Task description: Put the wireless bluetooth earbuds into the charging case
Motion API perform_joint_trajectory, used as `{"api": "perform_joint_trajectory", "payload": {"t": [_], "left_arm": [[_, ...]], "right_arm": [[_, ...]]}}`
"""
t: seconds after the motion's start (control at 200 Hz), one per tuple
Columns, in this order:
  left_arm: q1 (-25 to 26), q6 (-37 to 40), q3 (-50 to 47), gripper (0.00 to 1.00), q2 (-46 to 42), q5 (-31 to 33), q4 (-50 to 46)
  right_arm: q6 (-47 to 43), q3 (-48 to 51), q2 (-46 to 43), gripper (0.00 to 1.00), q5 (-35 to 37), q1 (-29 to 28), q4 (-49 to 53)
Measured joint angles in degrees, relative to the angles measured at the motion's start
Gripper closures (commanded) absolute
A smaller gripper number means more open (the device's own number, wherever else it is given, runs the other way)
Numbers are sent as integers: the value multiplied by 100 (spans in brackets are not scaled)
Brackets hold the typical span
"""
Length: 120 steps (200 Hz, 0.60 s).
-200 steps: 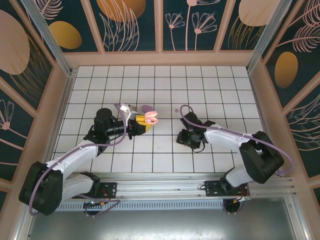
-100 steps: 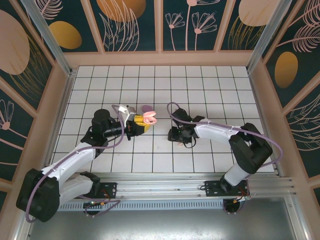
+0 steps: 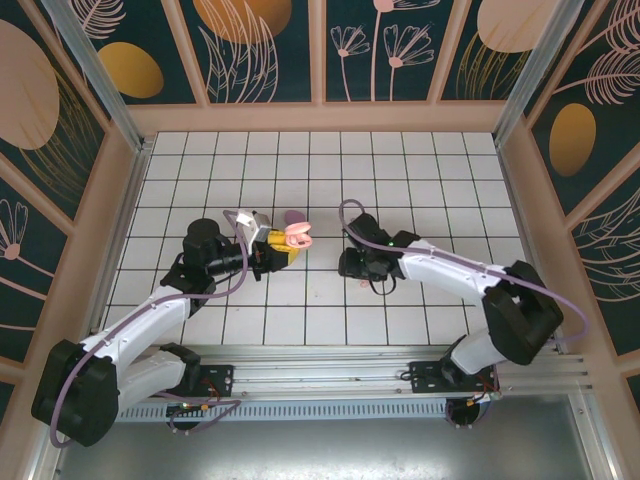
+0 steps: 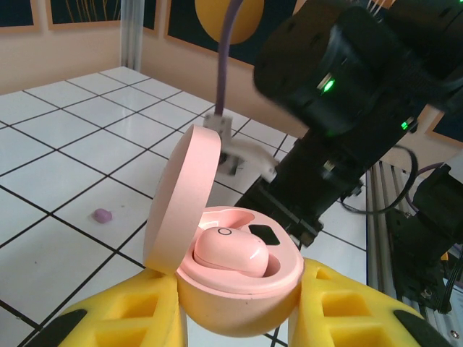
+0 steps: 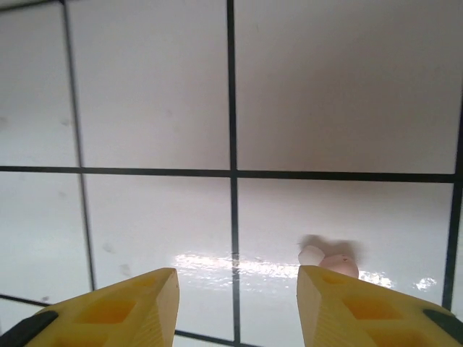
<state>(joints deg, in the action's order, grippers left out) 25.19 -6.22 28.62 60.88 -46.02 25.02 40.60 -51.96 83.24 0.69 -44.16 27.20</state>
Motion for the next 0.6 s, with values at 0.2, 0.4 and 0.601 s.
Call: {"api": "perform_joint_trajectory", "payload": {"t": [0.2, 0.4, 0.601], "left_arm": [[0, 0, 0, 100, 0, 0, 0], [0, 0, 0, 100, 0, -2, 0], [0, 0, 0, 100, 0, 0, 0]], "right_arm": [[352, 542, -518, 63, -15, 140, -103], [1187, 1471, -693, 54, -431, 286, -619], [2052, 2090, -905, 62, -809, 492, -1355]]}}
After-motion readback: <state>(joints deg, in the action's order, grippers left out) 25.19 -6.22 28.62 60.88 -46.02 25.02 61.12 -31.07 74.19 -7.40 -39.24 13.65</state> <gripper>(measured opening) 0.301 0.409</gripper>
